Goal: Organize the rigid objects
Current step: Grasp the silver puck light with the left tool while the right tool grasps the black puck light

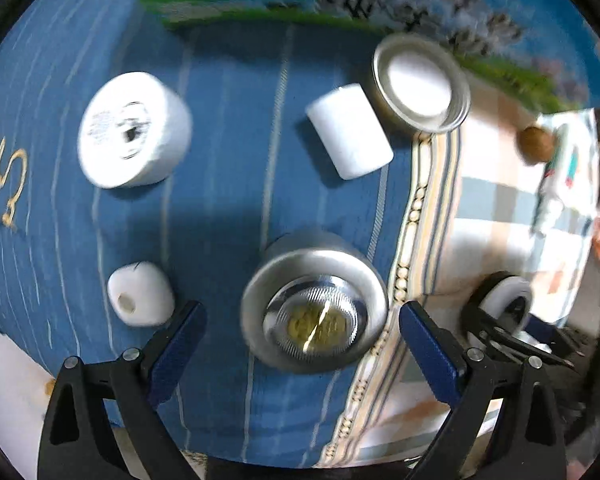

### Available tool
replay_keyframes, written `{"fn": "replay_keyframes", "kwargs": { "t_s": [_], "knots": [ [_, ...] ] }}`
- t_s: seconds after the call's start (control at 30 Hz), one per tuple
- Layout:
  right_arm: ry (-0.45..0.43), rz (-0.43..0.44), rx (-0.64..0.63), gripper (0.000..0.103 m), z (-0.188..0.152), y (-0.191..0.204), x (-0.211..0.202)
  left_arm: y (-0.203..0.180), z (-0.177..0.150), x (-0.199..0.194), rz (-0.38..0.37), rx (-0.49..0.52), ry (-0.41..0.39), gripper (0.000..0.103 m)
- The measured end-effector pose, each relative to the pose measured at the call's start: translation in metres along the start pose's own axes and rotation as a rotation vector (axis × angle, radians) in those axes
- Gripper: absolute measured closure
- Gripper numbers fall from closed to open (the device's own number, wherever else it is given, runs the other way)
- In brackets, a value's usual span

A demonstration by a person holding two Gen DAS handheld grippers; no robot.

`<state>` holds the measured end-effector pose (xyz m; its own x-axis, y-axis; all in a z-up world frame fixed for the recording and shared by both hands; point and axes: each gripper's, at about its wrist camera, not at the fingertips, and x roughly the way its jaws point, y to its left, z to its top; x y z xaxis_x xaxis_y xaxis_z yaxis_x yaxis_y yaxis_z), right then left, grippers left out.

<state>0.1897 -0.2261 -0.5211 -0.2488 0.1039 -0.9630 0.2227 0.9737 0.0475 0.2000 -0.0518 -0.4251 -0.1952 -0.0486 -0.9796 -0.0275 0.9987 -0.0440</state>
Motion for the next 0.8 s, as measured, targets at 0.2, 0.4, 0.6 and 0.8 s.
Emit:
{"fn": "replay_keyframes", "kwargs": {
  "t_s": [0.2,0.4,0.6,0.8],
  "knots": [
    [0.007,-0.041,-0.003,0.022,-0.006,0.018,0.016,0.01,0.018,0.033,-0.008,0.005,0.045,0.034],
    [-0.006,-0.046,0.041,0.022,0.014,0.012,0.001,0.012,0.021,0.051,0.027,0.042,0.041,0.034],
    [-0.033,-0.049,0.032,0.026,0.012,-0.014,-0.003,0.003,0.019,0.06,0.034,0.034,-0.002,0.035],
    [-0.041,-0.066,-0.009,0.026,-0.001,-0.007,-0.008,0.0,0.002,0.06,0.037,0.04,-0.025,0.035]
  ]
}}
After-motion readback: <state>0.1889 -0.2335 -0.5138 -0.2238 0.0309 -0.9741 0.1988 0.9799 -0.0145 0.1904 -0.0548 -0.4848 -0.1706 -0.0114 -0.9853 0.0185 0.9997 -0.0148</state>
